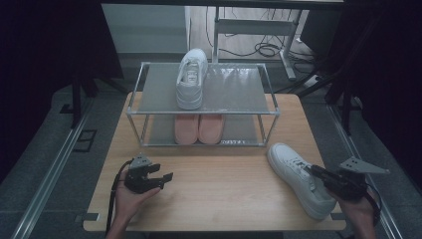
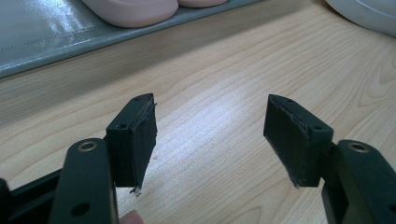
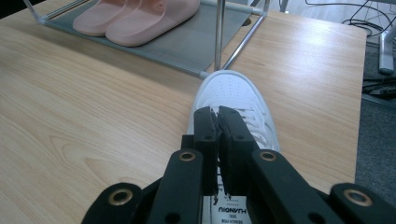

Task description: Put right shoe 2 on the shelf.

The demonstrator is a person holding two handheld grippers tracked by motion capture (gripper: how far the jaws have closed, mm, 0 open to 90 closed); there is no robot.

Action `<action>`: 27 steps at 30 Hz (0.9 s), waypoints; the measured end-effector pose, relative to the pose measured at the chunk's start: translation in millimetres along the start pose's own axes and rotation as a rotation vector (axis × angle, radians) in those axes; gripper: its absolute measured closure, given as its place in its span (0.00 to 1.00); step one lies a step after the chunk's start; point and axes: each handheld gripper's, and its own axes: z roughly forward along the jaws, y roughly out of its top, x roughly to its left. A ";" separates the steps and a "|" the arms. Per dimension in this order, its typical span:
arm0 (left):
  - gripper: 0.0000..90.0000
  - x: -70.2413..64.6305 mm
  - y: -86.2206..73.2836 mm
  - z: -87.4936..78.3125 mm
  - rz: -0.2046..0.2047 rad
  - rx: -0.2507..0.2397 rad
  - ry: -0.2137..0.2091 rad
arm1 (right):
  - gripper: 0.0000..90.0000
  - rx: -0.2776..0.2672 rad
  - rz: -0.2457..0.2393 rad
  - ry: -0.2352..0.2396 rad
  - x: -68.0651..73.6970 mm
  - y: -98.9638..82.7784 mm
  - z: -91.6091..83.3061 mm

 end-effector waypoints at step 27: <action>0.39 -1.2 -0.5 2.9 0.005 0.014 -0.008 | 0.62 0.135 0.009 -0.019 -31.6 -14.4 18.4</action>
